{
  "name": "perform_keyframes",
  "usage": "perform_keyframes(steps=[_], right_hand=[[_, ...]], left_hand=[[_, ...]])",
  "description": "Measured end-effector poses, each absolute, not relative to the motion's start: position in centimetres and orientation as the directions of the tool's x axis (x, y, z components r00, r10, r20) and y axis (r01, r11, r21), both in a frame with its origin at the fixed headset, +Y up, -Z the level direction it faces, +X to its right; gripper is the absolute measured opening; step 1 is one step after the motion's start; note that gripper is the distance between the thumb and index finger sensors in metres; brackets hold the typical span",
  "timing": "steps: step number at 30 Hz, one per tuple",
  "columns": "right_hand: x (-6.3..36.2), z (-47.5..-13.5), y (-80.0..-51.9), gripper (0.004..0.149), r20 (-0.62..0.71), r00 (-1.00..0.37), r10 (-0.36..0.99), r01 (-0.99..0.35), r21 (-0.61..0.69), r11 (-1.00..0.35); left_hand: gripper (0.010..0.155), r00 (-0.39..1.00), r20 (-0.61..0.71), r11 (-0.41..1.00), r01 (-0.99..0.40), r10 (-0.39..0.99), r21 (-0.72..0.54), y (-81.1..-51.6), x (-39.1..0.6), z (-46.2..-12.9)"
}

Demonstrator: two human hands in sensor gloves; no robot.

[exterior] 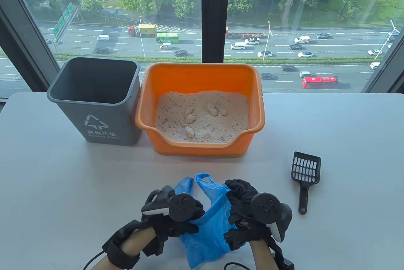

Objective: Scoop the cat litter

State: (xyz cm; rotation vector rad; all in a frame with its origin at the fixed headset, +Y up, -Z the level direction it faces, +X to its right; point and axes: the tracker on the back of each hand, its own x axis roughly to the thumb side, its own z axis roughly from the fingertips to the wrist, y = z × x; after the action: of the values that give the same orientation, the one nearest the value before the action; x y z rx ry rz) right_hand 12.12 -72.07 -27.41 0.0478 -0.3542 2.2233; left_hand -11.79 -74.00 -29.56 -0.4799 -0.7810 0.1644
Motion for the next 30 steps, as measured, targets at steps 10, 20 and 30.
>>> perform_keyframes(steps=[10, 20, 30], right_hand=[[13.4, -27.6, -71.9, 0.035, 0.246, -0.273, 0.93, -0.947, 0.1, -0.304], [14.6, -28.5, -71.9, 0.059, 0.238, -0.132, 0.962, -0.979, 0.123, -0.165], [5.6, -28.7, -71.3, 0.074, 0.204, -0.698, 0.686, -0.604, 0.346, -0.718]], left_hand=[[0.038, 0.869, 0.456, 0.969, -0.091, 0.189, -0.228, -74.0, -17.4, -33.0], [0.033, 0.855, 0.516, 0.946, -0.12, -0.056, 0.302, -70.9, -17.7, -30.6], [0.034, 0.843, 0.513, 0.965, 0.031, -0.165, 0.26, -71.0, -15.7, -29.7]])
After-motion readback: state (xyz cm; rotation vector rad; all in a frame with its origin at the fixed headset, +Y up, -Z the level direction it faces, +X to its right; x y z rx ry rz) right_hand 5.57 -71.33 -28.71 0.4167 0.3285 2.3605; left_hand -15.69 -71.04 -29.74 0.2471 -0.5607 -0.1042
